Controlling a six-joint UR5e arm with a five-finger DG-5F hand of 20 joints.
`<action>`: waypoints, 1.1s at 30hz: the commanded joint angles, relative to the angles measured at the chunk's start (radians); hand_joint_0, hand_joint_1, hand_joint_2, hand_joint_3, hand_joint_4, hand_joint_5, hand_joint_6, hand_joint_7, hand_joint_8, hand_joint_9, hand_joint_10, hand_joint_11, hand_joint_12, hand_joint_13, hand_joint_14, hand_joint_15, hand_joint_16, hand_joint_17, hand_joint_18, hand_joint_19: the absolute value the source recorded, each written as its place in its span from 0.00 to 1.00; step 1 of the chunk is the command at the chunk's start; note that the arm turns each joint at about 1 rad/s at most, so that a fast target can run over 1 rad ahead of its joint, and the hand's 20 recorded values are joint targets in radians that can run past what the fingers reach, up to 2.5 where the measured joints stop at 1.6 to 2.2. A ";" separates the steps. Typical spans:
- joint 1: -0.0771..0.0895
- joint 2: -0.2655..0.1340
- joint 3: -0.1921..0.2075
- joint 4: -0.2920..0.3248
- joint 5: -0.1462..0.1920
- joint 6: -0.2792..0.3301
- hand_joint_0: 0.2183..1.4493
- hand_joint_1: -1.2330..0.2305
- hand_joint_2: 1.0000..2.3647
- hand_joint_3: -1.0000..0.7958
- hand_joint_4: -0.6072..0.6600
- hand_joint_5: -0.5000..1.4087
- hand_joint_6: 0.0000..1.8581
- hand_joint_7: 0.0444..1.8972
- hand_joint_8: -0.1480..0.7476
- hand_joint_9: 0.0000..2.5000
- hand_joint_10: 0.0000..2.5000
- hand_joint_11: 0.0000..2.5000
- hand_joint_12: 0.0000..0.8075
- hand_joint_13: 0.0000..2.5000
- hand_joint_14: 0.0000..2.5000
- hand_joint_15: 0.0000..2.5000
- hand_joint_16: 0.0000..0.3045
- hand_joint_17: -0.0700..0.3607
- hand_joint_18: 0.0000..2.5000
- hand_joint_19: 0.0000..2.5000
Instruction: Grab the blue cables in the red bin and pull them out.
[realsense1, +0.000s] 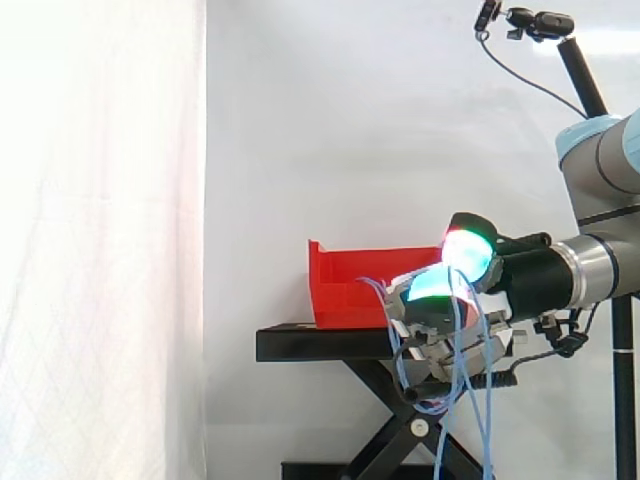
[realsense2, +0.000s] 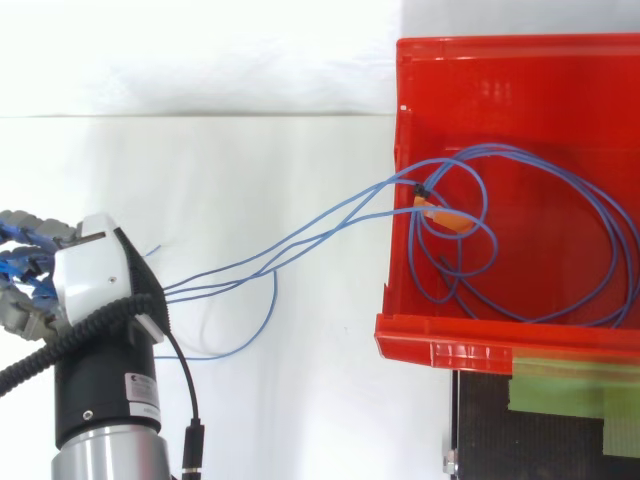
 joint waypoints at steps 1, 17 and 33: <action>-0.001 0.000 0.000 0.000 0.000 0.000 0.58 0.20 0.00 0.00 0.56 0.75 0.04 0.48 0.46 0.48 0.01 0.41 0.36 0.46 0.92 0.52 0.13 0.37 0.55 0.74; -0.001 0.000 0.002 0.000 0.002 0.005 0.58 0.21 0.00 0.00 0.52 0.68 0.11 0.42 0.45 0.46 0.01 0.42 0.36 0.45 0.94 0.51 0.13 0.37 0.55 0.73; 0.001 0.002 0.002 0.000 0.000 0.005 0.51 0.30 0.00 0.00 0.57 0.73 0.04 0.46 0.46 0.47 0.01 0.42 0.36 0.45 0.93 0.51 0.13 0.37 0.54 0.72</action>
